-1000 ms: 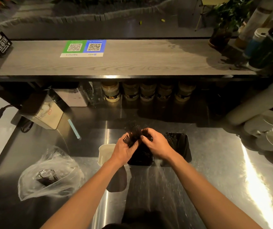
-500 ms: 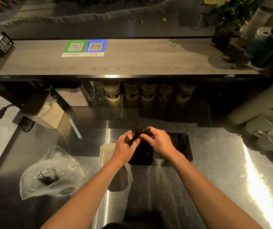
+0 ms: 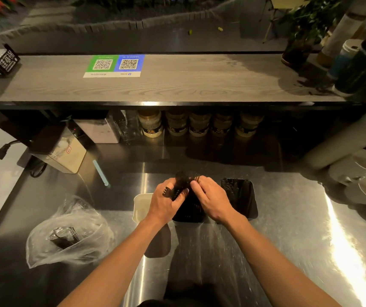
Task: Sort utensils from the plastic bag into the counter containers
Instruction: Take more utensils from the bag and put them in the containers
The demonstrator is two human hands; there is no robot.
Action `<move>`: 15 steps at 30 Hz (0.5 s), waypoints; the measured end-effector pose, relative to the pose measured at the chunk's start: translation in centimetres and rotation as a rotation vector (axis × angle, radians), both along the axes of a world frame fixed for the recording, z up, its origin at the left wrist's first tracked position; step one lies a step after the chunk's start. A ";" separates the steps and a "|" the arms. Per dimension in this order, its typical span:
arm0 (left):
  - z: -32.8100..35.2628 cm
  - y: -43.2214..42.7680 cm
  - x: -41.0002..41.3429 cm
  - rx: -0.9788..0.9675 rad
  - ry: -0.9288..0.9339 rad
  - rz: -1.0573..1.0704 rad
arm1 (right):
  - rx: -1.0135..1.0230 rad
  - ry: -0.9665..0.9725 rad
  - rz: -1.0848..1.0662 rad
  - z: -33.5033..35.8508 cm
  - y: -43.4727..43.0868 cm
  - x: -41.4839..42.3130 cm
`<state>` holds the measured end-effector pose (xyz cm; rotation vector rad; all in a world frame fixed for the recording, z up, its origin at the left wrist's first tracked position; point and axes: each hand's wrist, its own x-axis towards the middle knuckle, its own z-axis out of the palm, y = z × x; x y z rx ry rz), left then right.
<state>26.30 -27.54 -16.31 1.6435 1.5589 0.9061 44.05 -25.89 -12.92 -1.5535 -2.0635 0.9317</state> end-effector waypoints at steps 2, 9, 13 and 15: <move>-0.1 -0.2 0.1 0.012 0.014 0.003 | 0.032 0.014 -0.040 0.0 0.0 -0.1; 0.3 -0.1 0.1 -0.029 -0.050 -0.018 | -0.087 0.004 -0.034 0.1 0.5 0.3; 1.2 -0.2 0.4 -0.018 -0.078 0.024 | -0.123 0.238 -0.144 0.6 0.6 -0.2; 1.5 -0.2 0.6 0.015 -0.068 0.031 | -0.080 0.325 -0.199 0.7 0.6 -0.4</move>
